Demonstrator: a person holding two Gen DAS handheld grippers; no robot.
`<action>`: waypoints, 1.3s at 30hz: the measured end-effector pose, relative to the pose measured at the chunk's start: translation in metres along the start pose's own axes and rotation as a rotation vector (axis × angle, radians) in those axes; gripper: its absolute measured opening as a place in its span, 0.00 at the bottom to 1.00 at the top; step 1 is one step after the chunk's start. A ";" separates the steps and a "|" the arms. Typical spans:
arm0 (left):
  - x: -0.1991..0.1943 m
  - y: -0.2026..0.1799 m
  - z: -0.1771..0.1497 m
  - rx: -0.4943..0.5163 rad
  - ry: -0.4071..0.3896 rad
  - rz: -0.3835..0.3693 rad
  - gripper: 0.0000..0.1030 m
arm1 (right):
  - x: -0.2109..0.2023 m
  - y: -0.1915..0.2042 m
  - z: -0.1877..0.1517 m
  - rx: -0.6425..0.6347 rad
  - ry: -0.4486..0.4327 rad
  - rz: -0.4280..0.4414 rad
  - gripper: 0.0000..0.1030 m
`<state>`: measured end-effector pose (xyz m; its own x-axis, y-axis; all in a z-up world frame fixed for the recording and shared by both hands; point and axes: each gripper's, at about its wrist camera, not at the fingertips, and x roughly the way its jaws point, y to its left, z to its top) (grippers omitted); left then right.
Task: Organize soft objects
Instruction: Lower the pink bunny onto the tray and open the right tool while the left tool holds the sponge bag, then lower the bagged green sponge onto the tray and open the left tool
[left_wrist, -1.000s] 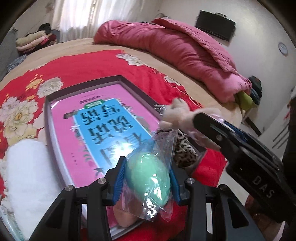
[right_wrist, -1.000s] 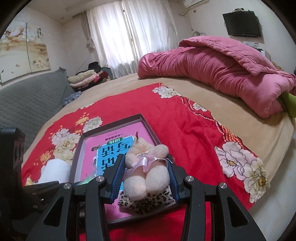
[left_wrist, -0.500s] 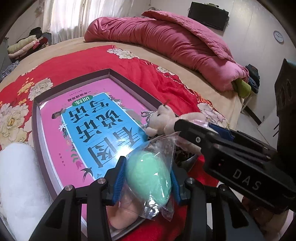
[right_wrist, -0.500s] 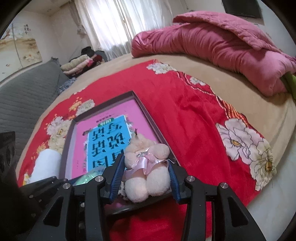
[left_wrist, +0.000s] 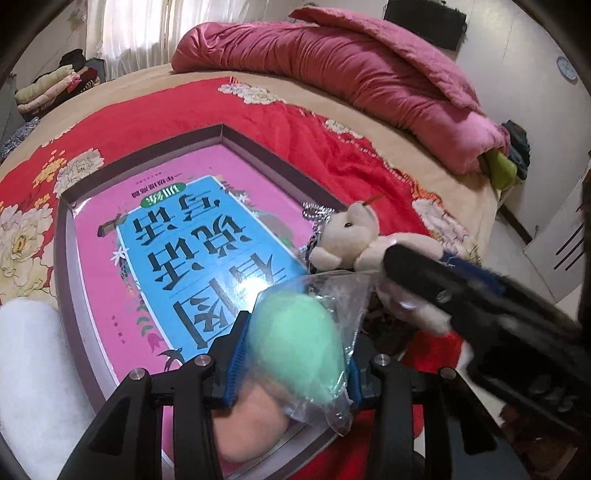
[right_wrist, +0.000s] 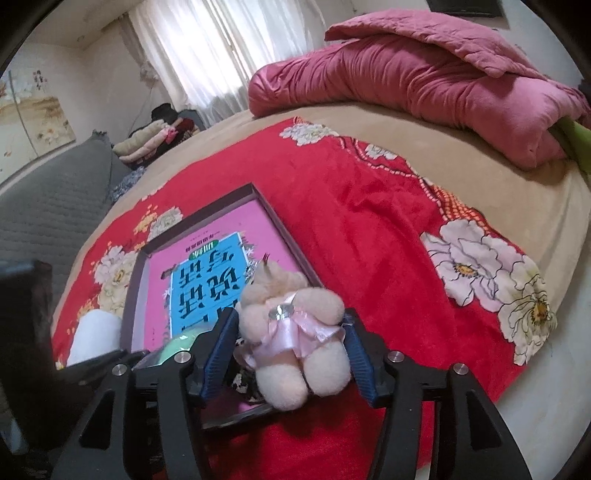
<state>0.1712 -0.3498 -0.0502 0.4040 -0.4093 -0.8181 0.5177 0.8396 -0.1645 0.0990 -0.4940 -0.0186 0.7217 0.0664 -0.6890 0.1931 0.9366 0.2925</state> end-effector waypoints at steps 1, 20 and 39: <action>0.003 -0.001 0.000 0.005 0.007 0.010 0.43 | -0.002 -0.001 0.000 0.004 -0.007 -0.002 0.62; 0.014 0.000 0.002 0.022 0.026 0.057 0.53 | -0.013 -0.001 0.004 -0.009 -0.066 -0.032 0.72; 0.010 0.010 -0.003 -0.003 0.029 0.062 0.62 | -0.020 -0.009 0.004 0.015 -0.105 -0.069 0.73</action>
<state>0.1782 -0.3448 -0.0616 0.4129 -0.3463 -0.8423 0.4905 0.8639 -0.1147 0.0859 -0.5057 -0.0049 0.7717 -0.0349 -0.6351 0.2542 0.9322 0.2576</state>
